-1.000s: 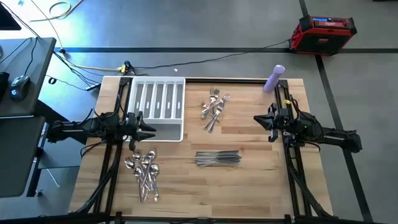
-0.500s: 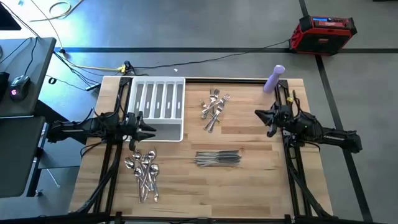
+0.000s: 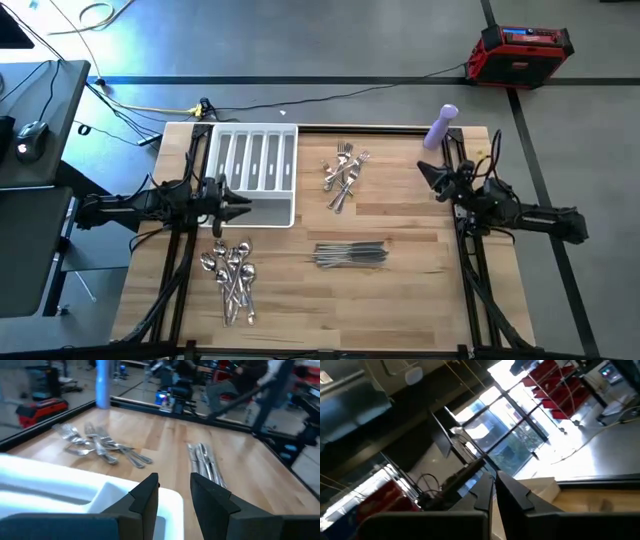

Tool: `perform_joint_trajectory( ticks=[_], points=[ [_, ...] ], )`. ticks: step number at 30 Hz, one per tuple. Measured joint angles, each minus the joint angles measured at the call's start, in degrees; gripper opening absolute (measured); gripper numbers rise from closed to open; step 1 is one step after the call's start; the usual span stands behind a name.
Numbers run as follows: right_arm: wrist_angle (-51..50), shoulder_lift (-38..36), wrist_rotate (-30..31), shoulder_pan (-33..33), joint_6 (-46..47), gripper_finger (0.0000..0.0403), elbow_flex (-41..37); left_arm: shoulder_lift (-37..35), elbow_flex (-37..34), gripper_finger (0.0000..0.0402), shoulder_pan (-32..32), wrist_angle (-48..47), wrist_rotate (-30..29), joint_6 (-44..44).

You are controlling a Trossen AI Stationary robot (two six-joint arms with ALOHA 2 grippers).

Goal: Sort silverware
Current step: Put the fork in the silverware tray

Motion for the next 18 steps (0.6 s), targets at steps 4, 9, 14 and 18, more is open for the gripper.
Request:
perform_joint_trajectory(
  ticks=[4, 9, 14, 18],
  points=[
    [7.2, 8.9, -1.2, 0.0, 1.7, 0.0035, 0.1, 0.0, 0.0, 0.0097, 0.0, 0.0, -1.9, -4.5],
    [1.5, 21.6, -3.5, 0.0, 3.9, 0.009, 6.6, 0.0, 0.0, 0.0097, 0.0, 0.2, -3.6, -8.3],
    [-16.1, 34.6, -4.1, 0.0, 2.7, 0.0145, 20.2, 0.0, 0.0, 0.0097, 0.0, 2.6, -3.5, -14.5],
    [-29.5, 45.1, -4.0, 0.0, 8.1, 0.017, 30.0, 0.0, 0.0, 0.0097, 0.0, 6.0, -4.8, -13.9]
  ],
)
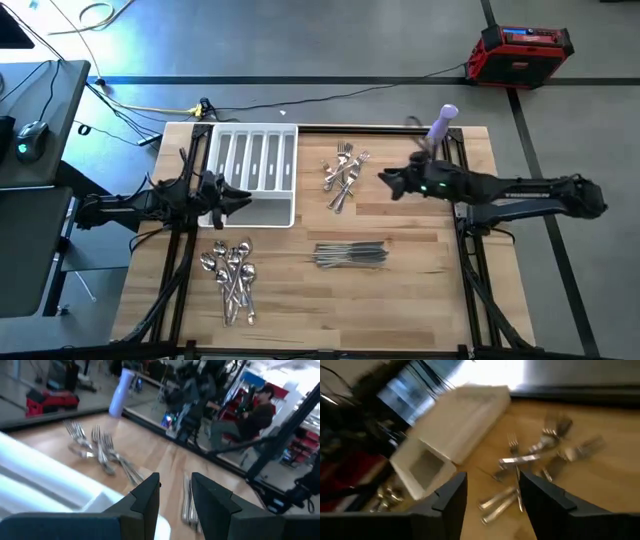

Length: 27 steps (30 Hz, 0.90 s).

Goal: Sort silverware
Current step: Put the fork in the silverware tray

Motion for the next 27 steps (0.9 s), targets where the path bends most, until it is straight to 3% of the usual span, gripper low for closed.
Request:
perform_joint_trajectory(
  ticks=[6, 15, 23, 27],
  points=[
    [-8.4, 15.1, -0.9, -0.5, 8.1, 0.0181, 10.8, 0.0, 0.0, 0.0097, 0.0, 1.4, -4.6, 5.1],
    [-20.6, 40.0, -11.9, -8.2, -0.8, 0.0181, 36.3, 0.0, 0.0, 0.0097, 0.0, 1.5, -15.8, 8.4],
    [-40.1, 58.5, -13.9, -12.1, -7.5, 0.0181, 56.0, 0.0, 0.0, 0.0097, 0.0, 1.5, -16.3, 8.1],
    [-44.7, 65.0, -15.3, -13.0, -8.7, 0.0181, 62.7, 0.0, 0.0, 0.0097, 0.0, 1.6, -16.4, 8.9]
  ],
)
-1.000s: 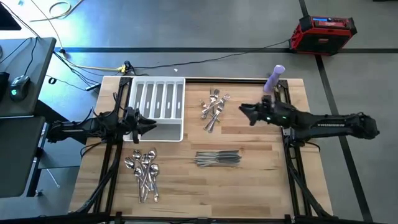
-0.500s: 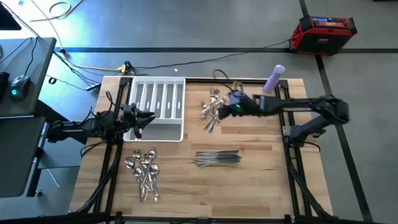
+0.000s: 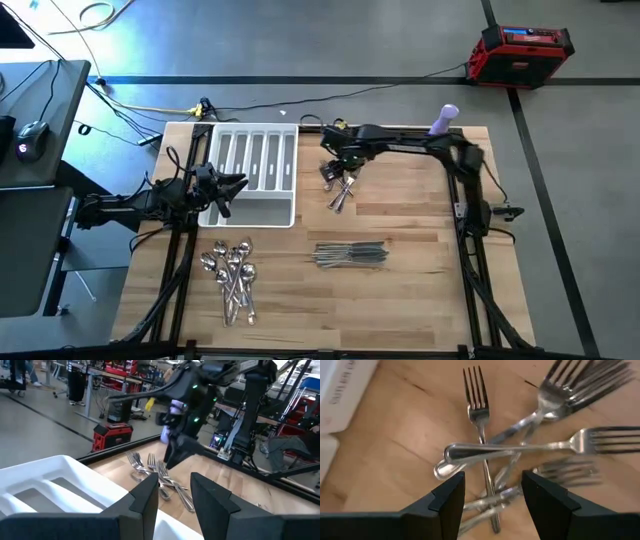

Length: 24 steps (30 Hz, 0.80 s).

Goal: Sort silverware
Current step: Put the fork in the silverware tray

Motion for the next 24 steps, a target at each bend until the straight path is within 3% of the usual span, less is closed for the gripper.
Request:
perform_joint_trajectory(
  ticks=[10, 24],
  points=[
    [-5.1, 6.9, 0.7, -2.6, -2.0, 0.0181, 4.7, 0.0, 0.0, 0.0097, 0.0, 4.7, -0.2, 2.7],
    [-5.5, 7.5, -1.2, -5.8, -2.8, 0.0181, 4.7, 0.0, 0.0, 0.0097, 0.0, 4.1, 0.0, 2.5]
  ],
)
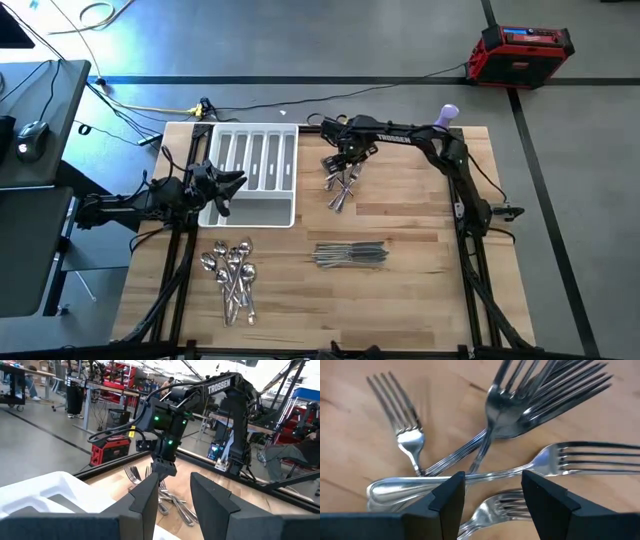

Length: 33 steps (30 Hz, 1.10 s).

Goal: Sort silverware
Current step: Put the fork in the silverware tray

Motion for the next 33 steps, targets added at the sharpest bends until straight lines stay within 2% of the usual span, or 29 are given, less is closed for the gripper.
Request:
perform_joint_trajectory(
  ticks=[6, 11, 14, 18, 24, 33],
  points=[
    [-4.8, 0.0, 0.7, 0.2, -0.5, 0.0181, 0.0, 0.0, 0.0, 0.0097, 0.0, 0.0, 0.0, 0.0],
    [-12.5, 0.0, 6.1, 1.2, -2.0, 0.0181, 0.0, 0.0, 0.0, 0.0097, 0.0, -0.1, 0.0, 0.0],
    [-13.8, 0.0, 7.9, 1.6, -3.1, 0.0181, -0.1, 0.0, 0.0, 0.0097, 0.0, -0.1, 0.0, -0.2],
    [-10.9, 0.0, 4.9, 1.2, -1.9, 0.0181, -0.1, 0.0, 0.0, 0.0097, 0.0, -0.1, 0.0, -0.3],
    [-3.8, 0.0, 0.1, 0.0, 4.9, 0.0181, -0.1, 0.0, 0.0, 0.0097, 0.0, 0.0, 0.0, -0.4],
    [-1.8, 0.0, -1.9, -1.9, 12.2, 0.0181, -0.1, 0.0, 0.0, 0.0097, 0.0, 0.0, 0.0, -1.5]
  ],
)
